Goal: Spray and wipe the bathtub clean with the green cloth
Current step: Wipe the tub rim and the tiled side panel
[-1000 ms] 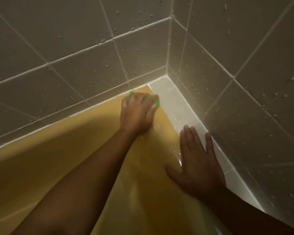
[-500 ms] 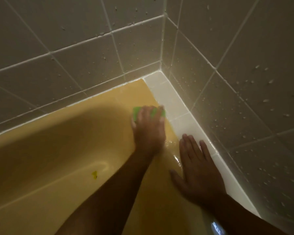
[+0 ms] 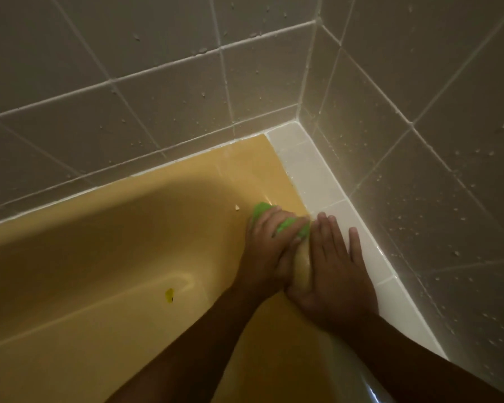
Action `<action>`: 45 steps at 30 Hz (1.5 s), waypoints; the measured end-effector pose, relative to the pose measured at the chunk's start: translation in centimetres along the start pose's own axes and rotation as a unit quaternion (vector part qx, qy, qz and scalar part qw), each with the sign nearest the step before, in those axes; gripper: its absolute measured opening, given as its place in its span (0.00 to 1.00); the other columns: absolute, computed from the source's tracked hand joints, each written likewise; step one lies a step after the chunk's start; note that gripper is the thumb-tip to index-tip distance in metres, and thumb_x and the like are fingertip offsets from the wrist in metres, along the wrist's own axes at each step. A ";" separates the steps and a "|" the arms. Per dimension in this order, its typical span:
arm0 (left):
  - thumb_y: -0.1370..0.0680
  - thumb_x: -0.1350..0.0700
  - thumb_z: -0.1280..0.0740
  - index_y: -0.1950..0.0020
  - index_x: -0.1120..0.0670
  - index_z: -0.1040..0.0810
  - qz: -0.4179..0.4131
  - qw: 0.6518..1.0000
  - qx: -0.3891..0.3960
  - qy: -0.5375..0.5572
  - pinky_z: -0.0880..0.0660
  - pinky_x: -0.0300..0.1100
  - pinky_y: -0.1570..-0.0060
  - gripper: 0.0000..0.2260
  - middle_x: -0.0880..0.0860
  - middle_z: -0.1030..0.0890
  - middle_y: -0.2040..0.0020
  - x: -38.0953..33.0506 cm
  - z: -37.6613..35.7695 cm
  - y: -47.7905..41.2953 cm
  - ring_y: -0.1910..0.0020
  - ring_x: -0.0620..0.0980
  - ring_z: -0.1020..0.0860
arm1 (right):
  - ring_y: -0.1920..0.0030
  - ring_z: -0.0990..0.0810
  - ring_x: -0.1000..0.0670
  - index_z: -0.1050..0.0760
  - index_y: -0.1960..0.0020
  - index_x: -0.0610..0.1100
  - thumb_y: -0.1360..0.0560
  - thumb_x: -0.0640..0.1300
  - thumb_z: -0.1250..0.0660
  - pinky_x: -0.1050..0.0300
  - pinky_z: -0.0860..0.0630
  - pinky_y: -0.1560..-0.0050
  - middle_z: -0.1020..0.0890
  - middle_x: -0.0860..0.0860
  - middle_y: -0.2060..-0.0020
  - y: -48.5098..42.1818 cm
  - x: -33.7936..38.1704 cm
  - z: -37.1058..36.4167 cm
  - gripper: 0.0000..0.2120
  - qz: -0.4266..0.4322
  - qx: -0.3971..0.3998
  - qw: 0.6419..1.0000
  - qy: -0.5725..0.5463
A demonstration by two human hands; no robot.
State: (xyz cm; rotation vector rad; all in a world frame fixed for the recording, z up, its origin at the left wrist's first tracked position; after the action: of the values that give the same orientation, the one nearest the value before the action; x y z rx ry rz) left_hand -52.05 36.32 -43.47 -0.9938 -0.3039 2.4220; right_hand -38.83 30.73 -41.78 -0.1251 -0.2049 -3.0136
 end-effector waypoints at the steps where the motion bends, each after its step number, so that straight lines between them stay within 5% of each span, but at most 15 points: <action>1: 0.15 0.54 0.43 0.26 0.51 0.24 0.049 0.998 -0.044 0.020 0.38 0.55 0.25 0.18 0.53 0.22 0.32 0.7 0.7 0.0 0.28 0.54 0.29 | 0.16 0.54 0.41 0.50 0.17 0.35 0.25 0.72 0.45 0.32 0.51 0.20 0.48 0.39 0.17 -0.5 0.1 0.0 0.52 0.004 -0.003 1.000 0.001; 3: 0.14 0.53 0.45 0.24 0.49 0.27 0.240 0.952 -0.170 0.080 0.37 0.44 0.25 0.19 0.51 0.25 0.30 2.6 1.1 0.6 0.28 0.48 0.30 | 0.16 0.55 0.41 0.52 0.16 0.36 0.25 0.73 0.47 0.32 0.52 0.20 0.50 0.40 0.16 -1.4 0.2 0.1 0.52 0.012 -0.002 1.000 0.000; 5: 0.14 0.49 0.45 0.22 0.47 0.29 0.445 0.817 -0.301 0.208 0.34 0.44 0.26 0.20 0.48 0.27 0.27 4.4 0.1 1.7 0.28 0.46 0.29 | 0.16 0.53 0.41 0.52 0.16 0.37 0.25 0.73 0.48 0.31 0.51 0.20 0.49 0.41 0.16 -2.3 0.4 0.1 0.51 0.024 -0.001 1.000 0.002; 7: 0.16 0.46 0.45 0.22 0.48 0.30 0.537 0.675 -0.398 0.312 0.31 0.52 0.25 0.23 0.50 0.27 0.26 6.5 -0.5 1.1 0.28 0.49 0.27 | 0.16 0.51 0.40 0.50 0.16 0.38 0.23 0.73 0.50 0.30 0.50 0.21 0.49 0.42 0.16 -3.0 0.6 0.1 0.49 0.045 0.000 0.999 0.006; 8: 0.18 0.45 0.45 0.22 0.50 0.29 0.548 0.645 -0.424 0.322 0.31 0.53 0.26 0.25 0.53 0.25 0.26 7.7 -0.4 0.3 0.29 0.51 0.26 | 0.16 0.51 0.40 0.51 0.16 0.39 0.23 0.72 0.52 0.30 0.50 0.21 0.49 0.42 0.16 -3.4 0.6 0.1 0.48 0.056 0.001 0.998 0.007; 10: 0.20 0.46 0.45 0.22 0.54 0.28 0.536 0.676 -0.422 0.279 0.31 0.51 0.26 0.28 0.57 0.24 0.27 8.9 0.1 -1.8 0.29 0.55 0.26 | 0.16 0.52 0.41 0.51 0.16 0.39 0.21 0.70 0.54 0.29 0.50 0.21 0.49 0.43 0.16 -4.4 0.7 0.1 0.45 0.076 -0.001 0.997 0.002; 12: 0.18 0.47 0.43 0.22 0.53 0.28 0.481 0.769 -0.379 0.187 0.34 0.49 0.25 0.25 0.57 0.26 0.26 7.1 0.5 -4.0 0.27 0.55 0.29 | 0.16 0.52 0.41 0.50 0.16 0.38 0.20 0.67 0.52 0.29 0.48 0.22 0.49 0.42 0.16 -5.5 0.9 0.3 0.43 0.093 -0.003 0.996 0.002; 15: 0.16 0.51 0.40 0.26 0.51 0.24 0.278 0.929 -0.241 0.033 0.37 0.56 0.24 0.19 0.55 0.24 0.28 4.7 0.1 -5.2 0.24 0.56 0.33 | 0.16 0.52 0.42 0.49 0.16 0.37 0.20 0.66 0.50 0.30 0.48 0.21 0.48 0.41 0.17 -6.4 1.0 0.4 0.43 0.104 -0.015 0.994 0.001; 17: 0.17 0.52 0.38 0.29 0.50 0.21 0.177 0.964 -0.188 -0.056 0.40 0.62 0.24 0.17 0.54 0.21 0.31 7.3 1.5 -6.8 0.25 0.57 0.32 | 0.16 0.53 0.42 0.50 0.16 0.38 0.21 0.66 0.48 0.30 0.49 0.21 0.49 0.42 0.16 -6.7 1.0 0.3 0.44 0.108 -0.015 0.994 0.000; 22: 0.18 0.50 0.35 0.31 0.47 0.19 0.165 0.950 -0.107 -0.241 0.41 0.63 0.27 0.16 0.52 0.19 0.35 9.6 4.1 -11.9 0.34 0.57 0.24 | 0.16 0.56 0.44 0.52 0.15 0.41 0.22 0.70 0.49 0.33 0.55 0.19 0.51 0.45 0.16 -8.2 1.2 0.4 0.46 0.093 0.002 0.996 0.002; 27: 0.17 0.49 0.37 0.29 0.47 0.21 -0.068 0.982 0.038 -0.169 0.35 0.60 0.34 0.17 0.52 0.20 0.36 8.8 4.4 -8.1 0.36 0.57 0.24 | 0.16 0.54 0.43 0.51 0.16 0.38 0.22 0.70 0.49 0.33 0.52 0.20 0.49 0.42 0.16 -9.1 1.3 0.9 0.47 0.080 0.003 0.997 -0.011; 32: 0.19 0.50 0.36 0.32 0.46 0.20 0.153 0.953 -0.063 -0.252 0.36 0.61 0.31 0.16 0.52 0.19 0.35 8.3 3.1 -12.7 0.35 0.58 0.24 | 0.16 0.58 0.43 0.54 0.16 0.40 0.22 0.72 0.53 0.35 0.55 0.19 0.53 0.43 0.16 -10.4 1.6 1.0 0.48 0.066 0.003 0.998 -0.012; 37: 0.18 0.48 0.37 0.33 0.45 0.18 -0.037 0.982 -0.002 -0.186 0.34 0.59 0.35 0.15 0.50 0.19 0.39 7.9 3.7 -9.9 0.38 0.55 0.23 | 0.16 0.54 0.42 0.49 0.16 0.38 0.22 0.70 0.49 0.35 0.52 0.19 0.47 0.40 0.17 -10.5 1.6 0.9 0.47 0.085 -0.006 0.996 -0.012; 42: 0.18 0.49 0.37 0.32 0.46 0.20 0.134 0.962 -0.042 -0.235 0.36 0.60 0.31 0.16 0.51 0.20 0.36 8.9 3.7 -12.5 0.36 0.56 0.25 | 0.16 0.56 0.42 0.52 0.16 0.39 0.23 0.74 0.54 0.35 0.53 0.19 0.51 0.42 0.16 -11.6 1.6 0.9 0.49 0.053 -0.011 0.998 -0.014; 45: 0.17 0.48 0.40 0.32 0.46 0.20 0.012 0.981 0.007 -0.192 0.36 0.59 0.34 0.16 0.51 0.20 0.38 6.7 3.0 -9.3 0.37 0.55 0.25 | 0.16 0.54 0.43 0.51 0.16 0.38 0.23 0.74 0.53 0.36 0.52 0.19 0.48 0.41 0.16 -11.8 1.6 1.2 0.49 0.049 -0.025 0.998 -0.023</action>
State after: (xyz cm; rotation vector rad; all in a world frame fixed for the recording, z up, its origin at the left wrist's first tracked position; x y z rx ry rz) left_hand -54.91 47.71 -41.78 -0.5178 -0.4064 2.6238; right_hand -41.83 42.32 -42.03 -0.2020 -0.1250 -2.9215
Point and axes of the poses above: each hand's wrist, its own y-axis away from the middle knuckle, its own z-axis out of the back of the hand, x = y × z, the point moved 4 cm from there along -y, towards the middle knuckle
